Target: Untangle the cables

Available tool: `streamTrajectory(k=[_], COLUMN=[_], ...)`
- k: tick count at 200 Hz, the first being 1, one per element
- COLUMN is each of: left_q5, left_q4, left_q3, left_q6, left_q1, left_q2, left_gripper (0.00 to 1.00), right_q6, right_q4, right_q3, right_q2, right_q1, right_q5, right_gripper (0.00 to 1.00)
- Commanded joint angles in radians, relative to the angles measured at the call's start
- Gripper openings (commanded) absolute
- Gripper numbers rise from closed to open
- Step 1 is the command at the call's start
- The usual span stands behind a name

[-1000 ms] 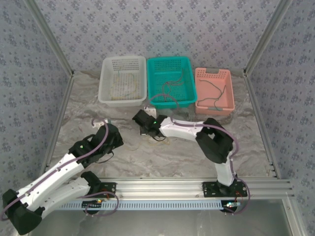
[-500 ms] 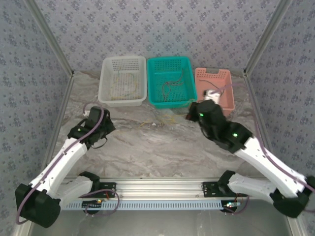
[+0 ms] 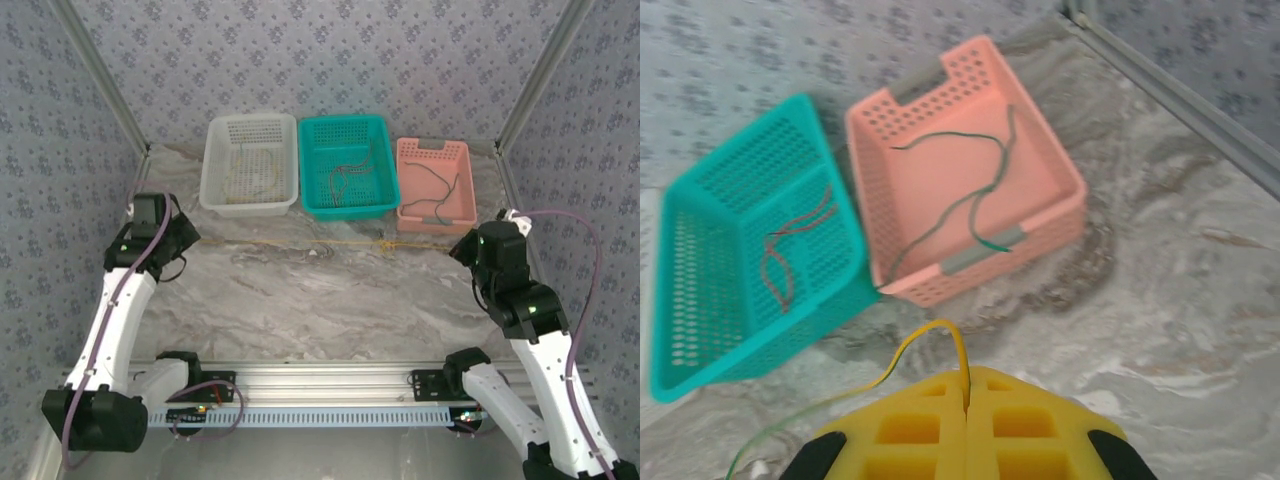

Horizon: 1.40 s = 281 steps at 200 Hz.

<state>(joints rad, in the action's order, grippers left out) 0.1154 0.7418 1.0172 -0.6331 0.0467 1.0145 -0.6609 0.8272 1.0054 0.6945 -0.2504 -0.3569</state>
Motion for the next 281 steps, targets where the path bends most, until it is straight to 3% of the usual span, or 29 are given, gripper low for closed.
streamTrajectory(k=[1, 37, 76, 99, 119, 135, 148, 200, 243, 281], left_q5=[-0.003, -0.008, -0.007, -0.123, -0.255, -0.198, -0.150, 0.020, -0.022, 0.001], left_q4=[0.067, 0.106, 0.117, 0.081, 0.020, 0.030, 0.050, 0.137, 0.158, 0.174], left_q3=[0.059, 0.100, 0.105, 0.084, 0.054, 0.068, 0.081, 0.136, 0.148, 0.183], left_q6=[0.063, 0.101, 0.128, 0.103, 0.056, 0.053, 0.066, 0.122, 0.115, 0.108], left_q1=[-0.061, -0.173, -0.238, -0.240, -0.210, -0.160, -0.165, -0.273, -0.429, -0.488], left_q2=[-0.007, -0.024, -0.040, -0.037, -0.029, -0.022, -0.025, -0.040, -0.068, -0.064], left_gripper=[0.00, 0.00, 0.00, 0.00, 0.00, 0.00, 0.00, 0.00, 0.00, 0.00], right_q6=[0.008, 0.003, 0.005, 0.015, 0.007, 0.010, 0.010, 0.013, 0.013, 0.023], right_q4=[0.074, 0.069, 0.035, -0.076, -0.160, -0.140, -0.088, 0.042, 0.000, -0.051], right_q3=[-0.033, -0.101, -0.143, -0.173, -0.195, -0.188, -0.181, -0.113, -0.121, -0.148], right_q2=[-0.009, -0.033, -0.044, -0.041, -0.034, -0.038, -0.042, -0.045, 0.030, 0.092], right_q1=[0.073, 0.206, 0.335, 0.346, 0.290, 0.229, 0.238, 0.450, 0.650, 0.797], right_q5=[0.009, 0.063, 0.188, 0.337, 0.417, 0.330, 0.310, 0.228, 0.374, 0.471], right_gripper=[0.00, 0.00, 0.00, 0.00, 0.00, 0.00, 0.00, 0.00, 0.00, 0.00])
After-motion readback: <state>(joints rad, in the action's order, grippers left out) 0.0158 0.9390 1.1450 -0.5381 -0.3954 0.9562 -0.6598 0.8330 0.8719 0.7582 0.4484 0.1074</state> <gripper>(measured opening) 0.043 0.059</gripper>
